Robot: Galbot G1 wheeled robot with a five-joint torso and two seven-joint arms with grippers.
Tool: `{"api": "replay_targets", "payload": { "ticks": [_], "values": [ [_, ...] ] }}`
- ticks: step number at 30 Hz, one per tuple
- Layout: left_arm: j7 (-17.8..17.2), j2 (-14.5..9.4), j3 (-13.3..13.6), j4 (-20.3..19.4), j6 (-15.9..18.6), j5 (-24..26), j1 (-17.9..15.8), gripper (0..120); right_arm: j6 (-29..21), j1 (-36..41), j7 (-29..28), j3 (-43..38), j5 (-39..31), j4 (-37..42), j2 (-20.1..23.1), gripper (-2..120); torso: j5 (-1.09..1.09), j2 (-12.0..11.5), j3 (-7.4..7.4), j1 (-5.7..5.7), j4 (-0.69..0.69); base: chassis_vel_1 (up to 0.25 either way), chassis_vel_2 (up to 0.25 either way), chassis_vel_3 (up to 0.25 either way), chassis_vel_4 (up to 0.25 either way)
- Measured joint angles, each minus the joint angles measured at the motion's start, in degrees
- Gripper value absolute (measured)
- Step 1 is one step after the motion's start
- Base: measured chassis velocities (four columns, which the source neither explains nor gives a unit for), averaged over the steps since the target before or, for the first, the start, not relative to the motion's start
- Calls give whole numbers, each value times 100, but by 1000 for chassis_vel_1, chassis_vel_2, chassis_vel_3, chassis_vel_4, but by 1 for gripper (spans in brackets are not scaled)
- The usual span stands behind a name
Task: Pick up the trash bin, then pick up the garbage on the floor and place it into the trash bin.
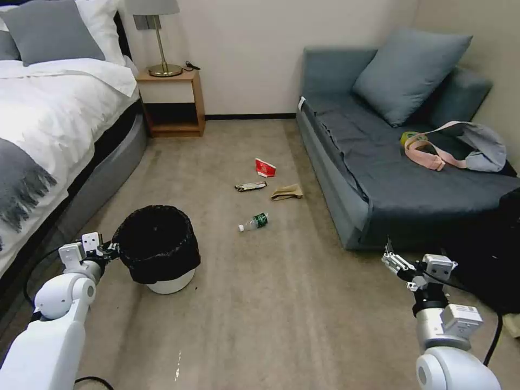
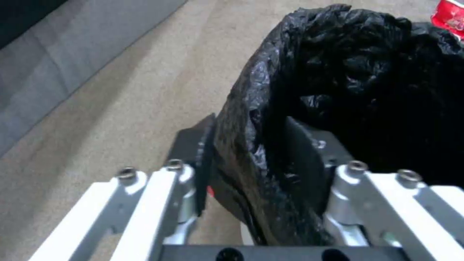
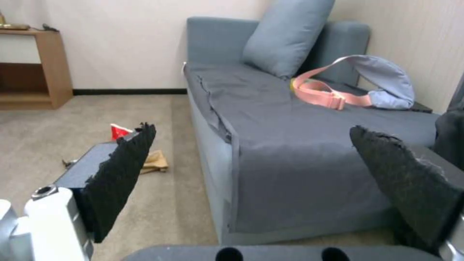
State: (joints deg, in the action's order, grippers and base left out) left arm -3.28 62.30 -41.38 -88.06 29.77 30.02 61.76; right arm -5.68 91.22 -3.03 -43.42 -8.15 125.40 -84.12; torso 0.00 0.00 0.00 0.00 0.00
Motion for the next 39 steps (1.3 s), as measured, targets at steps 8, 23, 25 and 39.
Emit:
{"api": "replay_targets", "payload": {
  "ticks": [8, 23, 25, 39],
  "values": [
    [8, 59, 165, 303, 8, -14, -226, 81, 13, 2, 9, -24, -3, -10, 9, 100, 1, 0, 0, 0, 0, 0, 0, 0, 0],
    [11, 168, 310, 658, 89, -67, -495, 93, 22, -22, 13, -32, -27, -77, 45, 100, 0, 0, 0, 0, 0, 0, 0, 0, 0],
    [11, 172, 310, 663, 89, -69, -495, 90, 23, -22, 13, -33, -27, -80, 46, 100, 0, 0, 0, 0, 0, 0, 0, 0, 0],
    [-10, 206, 294, 676, 93, -77, -455, 38, 42, -15, 16, -46, -35, -120, 63, 100, 0, 0, 0, 0, 0, 0, 0, 0, 0]
  ]
}}
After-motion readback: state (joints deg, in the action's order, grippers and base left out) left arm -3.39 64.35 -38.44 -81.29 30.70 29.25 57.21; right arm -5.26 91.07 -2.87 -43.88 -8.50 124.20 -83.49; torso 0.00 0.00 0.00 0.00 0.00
